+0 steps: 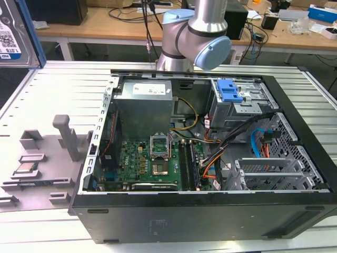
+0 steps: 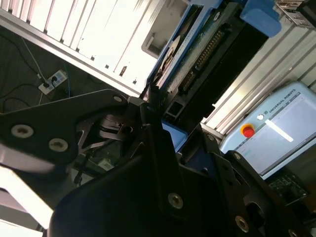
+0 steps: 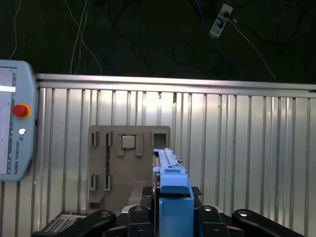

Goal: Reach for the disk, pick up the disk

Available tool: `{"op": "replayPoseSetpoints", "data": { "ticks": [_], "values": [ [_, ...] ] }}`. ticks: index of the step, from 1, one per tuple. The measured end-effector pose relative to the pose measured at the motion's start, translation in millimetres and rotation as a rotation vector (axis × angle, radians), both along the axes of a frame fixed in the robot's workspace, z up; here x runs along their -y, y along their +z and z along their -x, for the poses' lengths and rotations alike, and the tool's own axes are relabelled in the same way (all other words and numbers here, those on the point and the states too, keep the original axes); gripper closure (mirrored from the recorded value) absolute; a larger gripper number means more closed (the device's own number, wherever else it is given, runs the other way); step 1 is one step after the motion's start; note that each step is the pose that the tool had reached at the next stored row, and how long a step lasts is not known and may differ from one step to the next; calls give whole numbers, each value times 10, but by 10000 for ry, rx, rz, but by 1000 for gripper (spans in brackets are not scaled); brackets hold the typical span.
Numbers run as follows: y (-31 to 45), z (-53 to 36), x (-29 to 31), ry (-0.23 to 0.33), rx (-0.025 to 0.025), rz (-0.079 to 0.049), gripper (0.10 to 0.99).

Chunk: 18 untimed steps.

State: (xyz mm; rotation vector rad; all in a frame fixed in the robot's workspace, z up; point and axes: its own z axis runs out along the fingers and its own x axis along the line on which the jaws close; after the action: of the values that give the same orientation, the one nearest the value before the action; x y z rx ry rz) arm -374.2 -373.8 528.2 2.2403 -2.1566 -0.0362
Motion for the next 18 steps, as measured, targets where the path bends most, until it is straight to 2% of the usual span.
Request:
{"op": "replayPoseSetpoints", "data": {
  "ticks": [7, 10, 11, 18],
  "values": [
    [-1, -242, 0, 0, 1, 8, 718],
    [-1, -365, 0, -1, 1, 12, 718],
    [0, -438, 0, 0, 1, 14, 718],
    [0, -677, 0, 1, 1, 23, 718]
  ]
}}
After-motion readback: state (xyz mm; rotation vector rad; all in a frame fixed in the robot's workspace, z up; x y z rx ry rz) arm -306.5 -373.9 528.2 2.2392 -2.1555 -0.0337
